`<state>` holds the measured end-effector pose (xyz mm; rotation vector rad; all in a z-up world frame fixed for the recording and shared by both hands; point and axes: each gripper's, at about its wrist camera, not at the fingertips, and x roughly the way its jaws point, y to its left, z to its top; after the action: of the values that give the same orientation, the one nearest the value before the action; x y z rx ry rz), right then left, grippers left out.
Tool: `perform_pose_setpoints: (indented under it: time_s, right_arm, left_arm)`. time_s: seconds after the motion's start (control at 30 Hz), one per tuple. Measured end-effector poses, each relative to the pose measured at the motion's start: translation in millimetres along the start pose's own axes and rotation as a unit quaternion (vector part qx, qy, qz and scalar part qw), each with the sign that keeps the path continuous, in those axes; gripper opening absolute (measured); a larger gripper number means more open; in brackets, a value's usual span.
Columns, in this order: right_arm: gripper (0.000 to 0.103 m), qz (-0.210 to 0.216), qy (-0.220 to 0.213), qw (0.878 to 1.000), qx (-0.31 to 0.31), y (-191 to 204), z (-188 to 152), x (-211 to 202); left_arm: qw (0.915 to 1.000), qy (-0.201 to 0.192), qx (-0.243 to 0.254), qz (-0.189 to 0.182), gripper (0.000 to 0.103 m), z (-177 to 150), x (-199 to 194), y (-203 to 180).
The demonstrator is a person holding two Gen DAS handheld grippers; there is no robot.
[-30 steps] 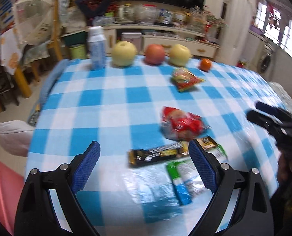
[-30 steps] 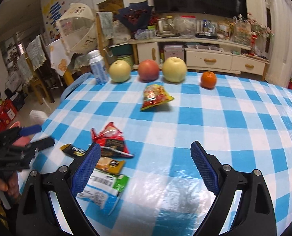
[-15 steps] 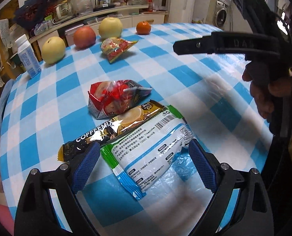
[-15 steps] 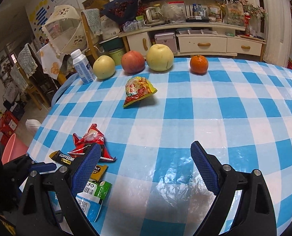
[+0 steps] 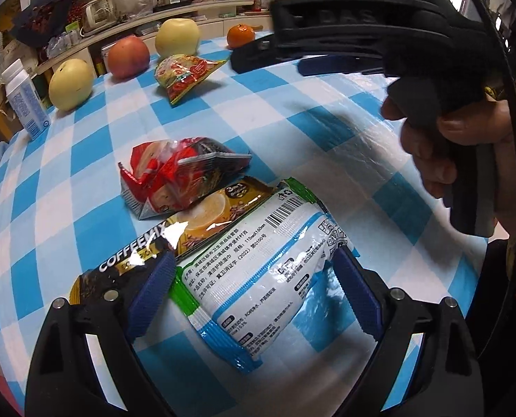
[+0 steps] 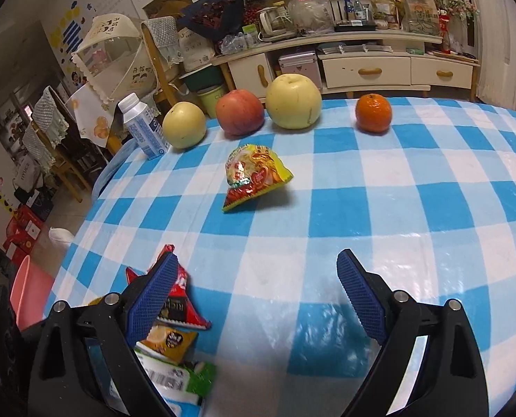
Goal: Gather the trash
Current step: 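Grasp the white-green pack with the left tool while the right tool grasps the yellow candy bag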
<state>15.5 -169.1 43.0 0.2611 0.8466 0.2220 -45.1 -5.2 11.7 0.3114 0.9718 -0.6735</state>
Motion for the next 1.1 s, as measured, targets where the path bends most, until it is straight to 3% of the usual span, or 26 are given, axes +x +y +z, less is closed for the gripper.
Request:
perform_pose_setpoints:
  time_s: [0.43, 0.6, 0.67, 0.87, 1.1]
  right_arm:
    - [0.092, -0.001, -0.014, 1.000, -0.012, -1, 39, 37]
    - [0.092, -0.009, -0.013, 0.999, -0.032, 1, 54, 57]
    - [0.092, -0.011, -0.011, 0.999, -0.042, 2, 59, 67]
    - [0.091, -0.011, -0.005, 0.998, -0.062, 9, 69, 86]
    - [0.054, -0.046, 0.017, 0.993, -0.104, 20, 64, 109]
  left_arm:
    - [0.9997, -0.023, -0.008, 0.003, 0.092, 10, 9, -10]
    - [0.9991, -0.034, -0.023, 0.011, 0.083, 13, 11, -11]
    - [0.9984, -0.040, -0.034, 0.018, 0.073, 13, 11, -8]
    - [0.9964, -0.054, -0.065, 0.011, 0.068, 14, 9, 0]
    - [0.9940, -0.062, -0.090, 0.009, 0.063, 12, 6, 6]
